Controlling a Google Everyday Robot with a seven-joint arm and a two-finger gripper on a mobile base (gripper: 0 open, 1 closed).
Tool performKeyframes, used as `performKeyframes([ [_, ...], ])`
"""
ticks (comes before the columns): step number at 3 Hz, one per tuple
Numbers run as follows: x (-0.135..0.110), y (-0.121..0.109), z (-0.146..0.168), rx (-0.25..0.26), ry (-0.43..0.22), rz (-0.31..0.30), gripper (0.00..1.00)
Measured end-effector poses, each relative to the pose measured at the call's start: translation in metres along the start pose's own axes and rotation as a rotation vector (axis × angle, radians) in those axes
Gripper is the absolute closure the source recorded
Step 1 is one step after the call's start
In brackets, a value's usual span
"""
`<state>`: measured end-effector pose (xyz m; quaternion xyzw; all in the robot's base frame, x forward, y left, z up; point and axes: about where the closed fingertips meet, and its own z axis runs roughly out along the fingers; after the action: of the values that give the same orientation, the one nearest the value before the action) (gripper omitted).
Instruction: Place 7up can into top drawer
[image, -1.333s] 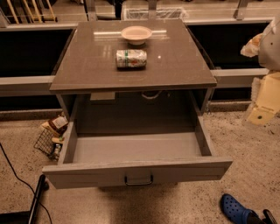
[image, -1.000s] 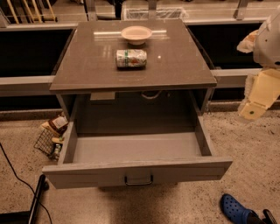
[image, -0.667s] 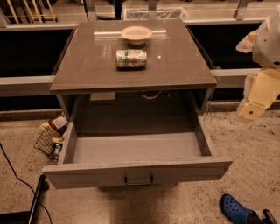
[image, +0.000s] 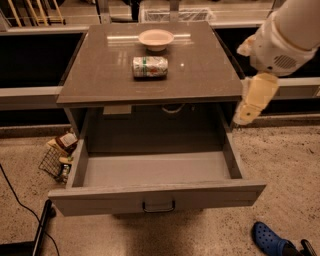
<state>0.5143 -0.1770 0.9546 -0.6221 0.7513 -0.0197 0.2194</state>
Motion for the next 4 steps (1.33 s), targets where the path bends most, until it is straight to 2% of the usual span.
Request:
performKeyframes([
  [1,-0.026,-0.035,0.036,-0.011,-0.097,0.015,0.0],
  [2,-0.057,-0.063,0.066,-0.044,-0.224,0.033,0.0],
  [3,-0.057,-0.063,0.066,-0.043,-0.224,0.033,0.0],
  [4,-0.058,-0.075,0.073,-0.008,-0.261,0.06,0.0],
])
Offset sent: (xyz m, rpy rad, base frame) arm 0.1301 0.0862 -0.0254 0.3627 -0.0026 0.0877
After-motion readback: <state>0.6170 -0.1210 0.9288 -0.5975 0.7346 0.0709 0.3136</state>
